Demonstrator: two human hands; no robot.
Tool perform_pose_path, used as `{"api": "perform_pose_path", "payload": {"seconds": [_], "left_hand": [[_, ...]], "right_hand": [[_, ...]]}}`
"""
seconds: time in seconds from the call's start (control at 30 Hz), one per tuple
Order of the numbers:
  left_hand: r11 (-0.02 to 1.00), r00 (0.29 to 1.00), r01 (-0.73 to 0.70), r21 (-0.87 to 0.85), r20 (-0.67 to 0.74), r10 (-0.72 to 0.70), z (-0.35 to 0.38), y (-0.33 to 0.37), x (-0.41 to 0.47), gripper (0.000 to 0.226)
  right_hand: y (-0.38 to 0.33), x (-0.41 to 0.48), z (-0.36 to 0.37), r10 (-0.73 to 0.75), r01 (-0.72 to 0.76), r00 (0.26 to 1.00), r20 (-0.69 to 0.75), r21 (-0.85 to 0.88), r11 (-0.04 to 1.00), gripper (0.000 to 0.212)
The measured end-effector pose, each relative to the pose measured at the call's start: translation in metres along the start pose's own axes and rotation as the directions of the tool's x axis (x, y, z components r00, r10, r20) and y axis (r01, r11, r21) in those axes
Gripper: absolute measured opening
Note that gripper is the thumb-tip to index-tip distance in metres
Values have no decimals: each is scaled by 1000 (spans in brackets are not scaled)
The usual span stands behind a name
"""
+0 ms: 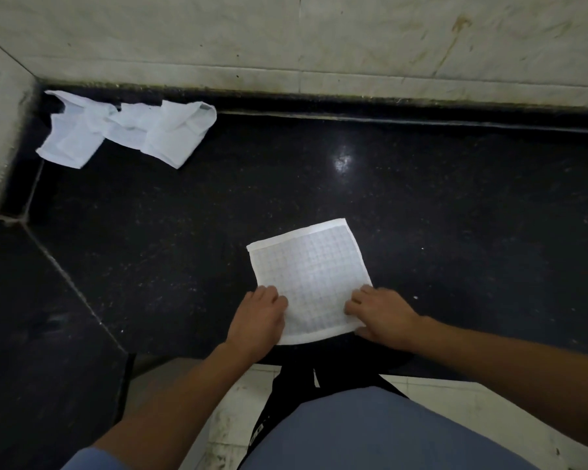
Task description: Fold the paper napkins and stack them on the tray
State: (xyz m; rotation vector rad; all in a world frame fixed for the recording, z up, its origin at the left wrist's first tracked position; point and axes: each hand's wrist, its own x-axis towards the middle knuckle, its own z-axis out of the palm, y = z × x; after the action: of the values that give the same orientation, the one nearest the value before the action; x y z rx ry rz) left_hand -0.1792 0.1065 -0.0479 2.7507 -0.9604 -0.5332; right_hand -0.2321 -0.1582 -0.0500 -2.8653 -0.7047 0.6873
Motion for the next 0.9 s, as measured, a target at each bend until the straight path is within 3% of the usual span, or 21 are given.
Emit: {"api": "perform_pose_path", "payload": {"seconds": [0.07,0.17,0.27,0.33,0.4,0.47,0.53,0.63,0.7,0.8,0.9], "left_hand": [[995,995,-86,-53,36,88,7,16,-2,7],[994,979,-98,-58,174,107,13,37,-4,28],[998,973,-63,25,222,56,16,45,-1,40],[999,977,-33,41,212,24,15,45,0,28],[1000,976,-13,19,219,9,11,40,-1,21],[999,968,10,-49,251,3,7,32,-4,18],[989,953,37,-140,303,7,2,23,-9,13],[944,920,147,-296,393,-20,-8,8,-13,6],[884,902,250,-396,427,-64,-17,-6,-6,10],[768,916,369,-523,347,-204,-31,-27,10,9],[732,908,411,-544,175,-380,-39,-41,30,7]], "right_hand": [[-5,-4,5,63,-62,986,156,-13,998,30],[-8,2,1,88,-95,976,199,24,995,26],[-5,5,-8,66,-65,998,0,164,984,26],[-2,4,-10,42,-20,986,-159,139,990,25],[2,2,-10,19,-7,981,-194,62,998,15],[8,-1,-8,-10,16,991,-134,41,999,11],[11,-5,-5,8,-7,1000,-9,129,992,14],[18,-2,-17,118,-173,974,191,304,937,18],[25,6,-31,167,-250,961,221,428,868,16],[40,25,-51,288,-315,948,138,555,770,13],[48,53,-66,423,-383,903,69,576,722,14]]}}
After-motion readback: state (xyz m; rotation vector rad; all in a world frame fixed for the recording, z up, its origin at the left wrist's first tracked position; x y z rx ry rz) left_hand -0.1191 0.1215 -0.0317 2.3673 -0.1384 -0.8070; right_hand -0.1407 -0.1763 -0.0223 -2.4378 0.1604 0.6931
